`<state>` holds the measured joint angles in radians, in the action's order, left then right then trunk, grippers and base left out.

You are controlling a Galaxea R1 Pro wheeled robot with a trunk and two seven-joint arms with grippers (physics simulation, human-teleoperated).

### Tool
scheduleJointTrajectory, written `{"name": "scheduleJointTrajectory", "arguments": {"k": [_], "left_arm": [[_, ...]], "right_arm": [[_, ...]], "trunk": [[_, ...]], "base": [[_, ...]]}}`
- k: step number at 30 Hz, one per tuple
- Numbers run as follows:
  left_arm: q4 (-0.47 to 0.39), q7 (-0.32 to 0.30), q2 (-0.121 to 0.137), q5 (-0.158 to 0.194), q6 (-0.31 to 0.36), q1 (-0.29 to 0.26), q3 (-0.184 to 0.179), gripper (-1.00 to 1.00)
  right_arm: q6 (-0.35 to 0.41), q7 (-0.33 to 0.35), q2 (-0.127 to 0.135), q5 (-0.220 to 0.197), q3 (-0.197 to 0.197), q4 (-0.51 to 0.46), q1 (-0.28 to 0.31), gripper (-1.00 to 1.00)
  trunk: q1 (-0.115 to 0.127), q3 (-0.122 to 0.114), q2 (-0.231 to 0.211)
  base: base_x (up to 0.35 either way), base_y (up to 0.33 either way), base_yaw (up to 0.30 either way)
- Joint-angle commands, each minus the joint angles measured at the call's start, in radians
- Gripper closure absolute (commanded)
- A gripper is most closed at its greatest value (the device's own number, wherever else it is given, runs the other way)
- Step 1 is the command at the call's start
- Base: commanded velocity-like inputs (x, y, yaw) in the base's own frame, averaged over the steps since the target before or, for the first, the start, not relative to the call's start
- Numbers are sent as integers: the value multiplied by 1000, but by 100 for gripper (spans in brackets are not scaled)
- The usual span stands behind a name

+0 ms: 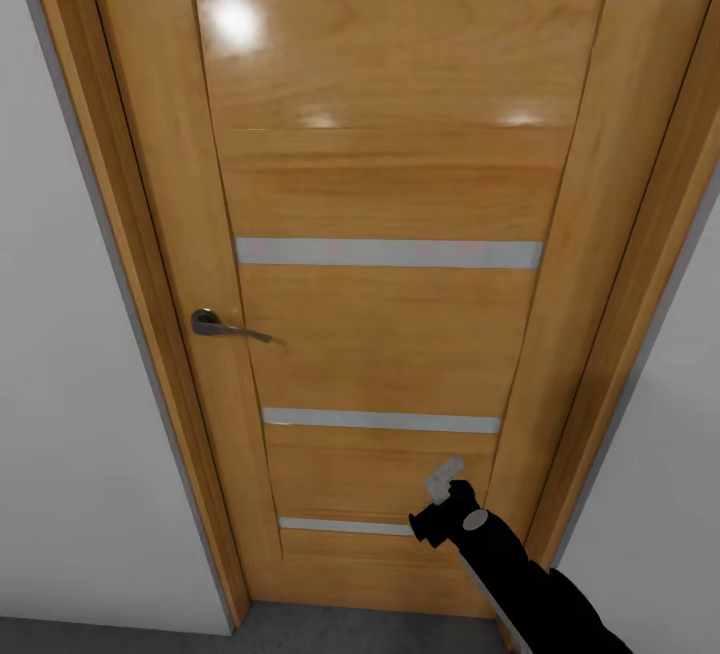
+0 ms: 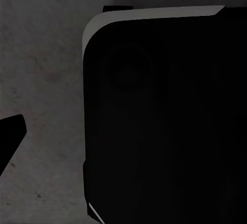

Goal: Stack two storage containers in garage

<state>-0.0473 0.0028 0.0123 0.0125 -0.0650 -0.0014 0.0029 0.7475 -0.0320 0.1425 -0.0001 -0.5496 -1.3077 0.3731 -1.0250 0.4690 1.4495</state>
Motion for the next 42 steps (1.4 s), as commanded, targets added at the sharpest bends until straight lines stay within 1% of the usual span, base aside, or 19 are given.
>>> {"name": "scheduleJointTrajectory", "arguments": {"k": [1, 3, 11, 13, 17, 21, 22, 24, 25, 27, 28, 30, 31, 32, 35, 42], "left_arm": [[0, 0, 0, 1, -3, 0, 0, -100], [0, 0, 0, 1, -3, 0, 0, -100], [0, 0, 0, 1, -3, 0, 0, -100], [0, 0, 0, 1, -3, 0, 0, -100], [0, 0, 0, 1, -3, 0, 0, -100], [0, 0, 0, 1, -3, 0, 0, -100], [0, 0, 0, 1, -3, 0, 0, -100], [0, 0, 0, 1, -3, 0, 0, -100], [0, 0, 0, 1, -3, 0, 0, -100], [0, 0, 0, 1, -3, 0, 0, -100], [0, 0, 0, 1, -3, 0, 0, -100], [0, 0, 0, 1, -3, 0, 0, -100], [0, 0, 0, 1, -3, 0, 0, -100], [0, 0, 0, 1, -3, 0, 0, -100], [0, 0, 0, 1, -3, 0, 0, -100], [0, 0, 0, 1, -3, 0, 0, -100]], "right_arm": [[16, -3, 1, 0, -3, -7, 7, -100], [28, -4, 0, 2, -2, -18, 12, -100], [131, -6, -5, 6, 2, -147, 19, -100], [151, -6, -7, 7, 2, -175, 30, -100], [191, -7, -13, 9, 2, -196, 57, -100], [215, -7, -46, 9, 2, -201, 104, -100], [244, -7, -75, 9, 1, -201, 133, -100], [261, -8, -99, 13, 1, -200, 156, -100], [275, -9, -129, 27, 0, -199, 180, -100], [284, -8, -159, 52, 0, -194, 196, -100], [290, -8, -212, 101, 0, -190, 206, -100], [292, -7, -258, 143, 0, -187, 208, -100], [298, -6, -291, 176, 0, -185, 208, -100], [300, -6, -302, 188, 0, -185, 208, -100], [300, -5, -310, 200, 0, -177, 218, -100], [283, -1, -313, 204, 0, -19, 309, -100]], "trunk": [[0, 1, 1], [0, 1, 1], [0, 1, 1], [0, 1, 1], [0, 1, 1], [0, 1, 1], [0, 1, 1], [0, 1, 1], [0, 1, 1], [0, 1, 1], [0, 1, 1], [0, 1, 1], [0, 1, 1], [0, 1, 1], [0, 1, 1], [0, 1, 1]], "base": [[0, 0, 0], [0, 0, 0], [0, 0, 0], [0, 0, 0], [0, 0, 0], [0, 0, 0], [0, 0, 0], [0, 0, 0], [0, 0, 0], [0, 0, 0], [0, 0, 0], [0, 0, 0], [0, 0, 0], [0, 0, 0], [0, 0, 0], [0, 0, 0]]}}
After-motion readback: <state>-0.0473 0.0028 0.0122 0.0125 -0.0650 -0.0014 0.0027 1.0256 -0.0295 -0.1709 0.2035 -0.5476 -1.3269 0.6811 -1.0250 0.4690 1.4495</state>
